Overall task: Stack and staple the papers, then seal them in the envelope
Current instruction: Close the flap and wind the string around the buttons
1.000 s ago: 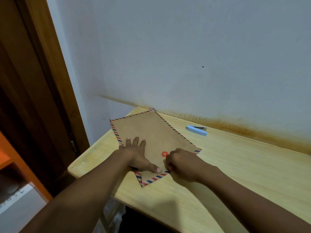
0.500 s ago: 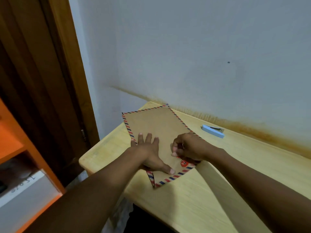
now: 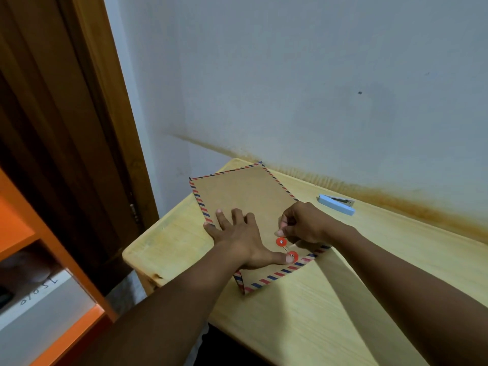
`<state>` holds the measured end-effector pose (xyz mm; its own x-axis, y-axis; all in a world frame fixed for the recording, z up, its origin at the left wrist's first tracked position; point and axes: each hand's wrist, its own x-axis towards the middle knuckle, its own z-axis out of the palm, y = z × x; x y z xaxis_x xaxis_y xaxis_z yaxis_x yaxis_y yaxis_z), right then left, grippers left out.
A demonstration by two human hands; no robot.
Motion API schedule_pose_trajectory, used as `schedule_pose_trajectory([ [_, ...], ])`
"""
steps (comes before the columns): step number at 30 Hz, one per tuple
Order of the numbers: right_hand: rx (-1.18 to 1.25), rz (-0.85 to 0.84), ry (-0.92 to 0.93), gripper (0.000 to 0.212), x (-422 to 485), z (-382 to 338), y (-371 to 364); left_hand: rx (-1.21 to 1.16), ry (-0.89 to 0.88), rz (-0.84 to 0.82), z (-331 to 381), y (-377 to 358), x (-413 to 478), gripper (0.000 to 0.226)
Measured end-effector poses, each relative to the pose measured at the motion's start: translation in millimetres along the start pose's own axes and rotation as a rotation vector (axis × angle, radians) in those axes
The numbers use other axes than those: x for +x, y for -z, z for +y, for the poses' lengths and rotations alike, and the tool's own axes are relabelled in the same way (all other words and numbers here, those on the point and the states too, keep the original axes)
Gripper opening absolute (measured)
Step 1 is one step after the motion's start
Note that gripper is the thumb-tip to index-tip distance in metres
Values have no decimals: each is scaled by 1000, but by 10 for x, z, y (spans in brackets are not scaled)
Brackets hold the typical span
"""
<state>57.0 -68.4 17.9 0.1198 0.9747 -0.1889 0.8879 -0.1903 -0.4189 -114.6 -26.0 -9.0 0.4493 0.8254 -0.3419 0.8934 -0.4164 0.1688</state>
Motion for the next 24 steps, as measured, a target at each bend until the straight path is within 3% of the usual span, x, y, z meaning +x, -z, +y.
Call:
schedule_pose_trajectory([
  [7, -227, 137, 102, 12, -357, 146, -11, -13, 5, -4, 12, 7, -26, 150],
  [11, -497, 315, 286, 5, -621, 219, -115, -20, 10, -8, 16, 16, -34, 154],
  [14, -605, 354, 356, 6, -788, 225, -270, -20, 21, 2, 14, 7, -26, 154],
  [19, -604, 419, 375, 17, -1000, 163, -444, -9, 23, 0, 0, -14, -34, 154],
  [24, -457, 327, 325, 25, -1077, 56, -463, 30, -20, -86, -74, 56, -46, 156],
])
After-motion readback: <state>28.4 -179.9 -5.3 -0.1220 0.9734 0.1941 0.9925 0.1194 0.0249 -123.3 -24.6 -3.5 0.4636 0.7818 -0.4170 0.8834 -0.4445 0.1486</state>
